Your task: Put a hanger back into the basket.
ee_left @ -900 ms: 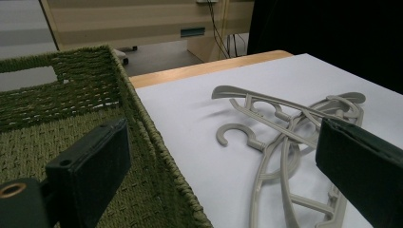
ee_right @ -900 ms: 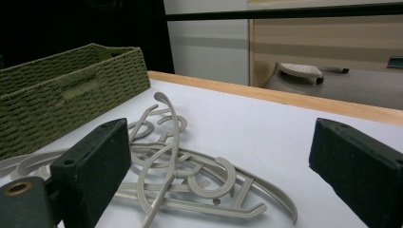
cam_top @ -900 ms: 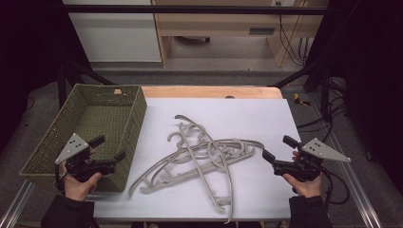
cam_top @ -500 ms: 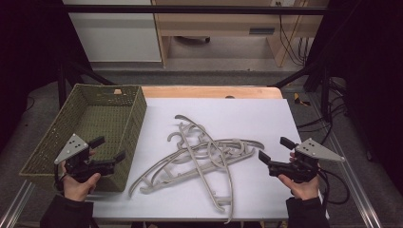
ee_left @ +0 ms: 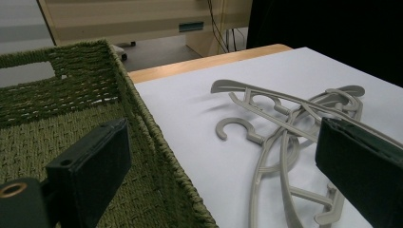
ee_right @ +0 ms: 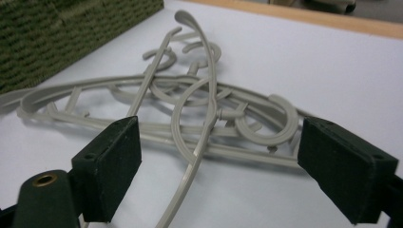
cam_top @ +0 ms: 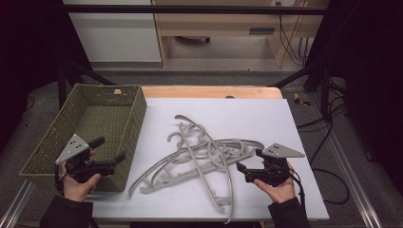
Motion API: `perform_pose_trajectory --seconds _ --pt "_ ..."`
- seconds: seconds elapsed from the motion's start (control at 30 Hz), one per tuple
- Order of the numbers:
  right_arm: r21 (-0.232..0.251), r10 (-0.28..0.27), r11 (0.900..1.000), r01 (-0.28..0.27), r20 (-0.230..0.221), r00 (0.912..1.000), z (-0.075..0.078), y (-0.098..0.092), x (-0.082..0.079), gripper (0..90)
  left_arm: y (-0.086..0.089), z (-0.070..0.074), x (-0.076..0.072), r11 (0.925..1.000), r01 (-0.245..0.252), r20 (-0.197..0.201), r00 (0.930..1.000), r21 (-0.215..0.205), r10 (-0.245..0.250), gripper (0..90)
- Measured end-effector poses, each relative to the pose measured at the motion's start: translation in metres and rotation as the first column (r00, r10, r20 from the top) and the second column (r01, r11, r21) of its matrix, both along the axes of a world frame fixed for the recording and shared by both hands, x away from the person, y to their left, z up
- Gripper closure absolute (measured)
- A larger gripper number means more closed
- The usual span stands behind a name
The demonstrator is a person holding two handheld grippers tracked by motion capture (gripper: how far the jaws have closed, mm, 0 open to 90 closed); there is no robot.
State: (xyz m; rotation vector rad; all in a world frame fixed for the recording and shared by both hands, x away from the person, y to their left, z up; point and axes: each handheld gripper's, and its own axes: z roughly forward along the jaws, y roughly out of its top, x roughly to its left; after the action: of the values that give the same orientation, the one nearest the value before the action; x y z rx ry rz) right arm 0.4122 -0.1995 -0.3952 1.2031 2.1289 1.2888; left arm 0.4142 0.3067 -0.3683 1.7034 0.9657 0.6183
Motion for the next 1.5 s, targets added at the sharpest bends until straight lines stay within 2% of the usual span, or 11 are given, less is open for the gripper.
perform_pose_trajectory --seconds 0.1,0.4,0.57,0.6,0.67,0.77,0.87,1.03,1.07,1.1,1.5 --pt "-0.030 -0.011 0.999 0.009 -0.052 0.9986 -0.009 0.010 0.002 15.7 0.001 0.001 0.000 1.0000 0.000 -0.001 1.0000 -0.001 0.000 4.2" --pt "-0.059 -0.005 0.998 -0.003 -0.122 0.9925 -0.024 0.022 0.007 21.1 0.001 0.002 0.000 1.0000 0.001 0.000 1.0000 0.000 -0.001 4.2" --pt "-0.083 -0.004 0.997 -0.010 -0.169 0.9856 -0.035 0.030 0.011 26.4 0.001 0.003 0.000 1.0000 0.003 0.003 1.0000 -0.002 -0.003 4.2" --pt "-0.108 -0.009 0.994 -0.011 -0.188 0.9821 -0.040 0.033 0.012 28.5 0.001 0.003 -0.001 1.0000 0.002 0.005 1.0000 0.003 -0.002 4.2" --pt "-0.118 -0.012 0.993 -0.011 -0.188 0.9821 -0.042 0.034 0.013 30.4 0.001 0.003 -0.001 1.0000 0.002 0.006 1.0000 0.003 -0.002 4.3" --pt "-0.131 -0.016 0.991 -0.014 -0.226 0.9739 -0.049 0.040 0.015 35.4 0.000 0.003 -0.001 1.0000 0.003 0.004 1.0000 0.005 -0.003 4.3" --pt "-0.149 -0.012 0.989 -0.023 -0.231 0.9729 -0.051 0.042 0.017 37.9 0.000 0.003 -0.001 1.0000 0.005 0.001 1.0000 0.008 -0.005 4.3" --pt "-0.180 -0.012 0.983 -0.038 -0.269 0.9630 -0.060 0.048 0.021 46.4 0.000 0.003 -0.001 1.0000 0.006 0.002 1.0000 0.005 -0.006 4.3" --pt "-0.180 -0.012 0.983 -0.038 -0.269 0.9630 -0.060 0.048 0.021 46.4 0.000 0.003 -0.001 1.0000 0.008 0.002 1.0000 0.005 -0.008 4.3" --pt "-0.170 -0.022 0.985 -0.029 -0.290 0.9566 -0.063 0.050 0.022 49.2 -0.001 0.003 -0.001 0.9999 0.010 0.002 0.9999 0.006 -0.010 4.4" --pt "-0.164 -0.020 0.986 -0.037 -0.337 0.9414 -0.068 0.054 0.028 66.5 -0.005 0.001 0.001 0.9996 0.018 -0.007 0.9998 0.019 -0.018 4.5"
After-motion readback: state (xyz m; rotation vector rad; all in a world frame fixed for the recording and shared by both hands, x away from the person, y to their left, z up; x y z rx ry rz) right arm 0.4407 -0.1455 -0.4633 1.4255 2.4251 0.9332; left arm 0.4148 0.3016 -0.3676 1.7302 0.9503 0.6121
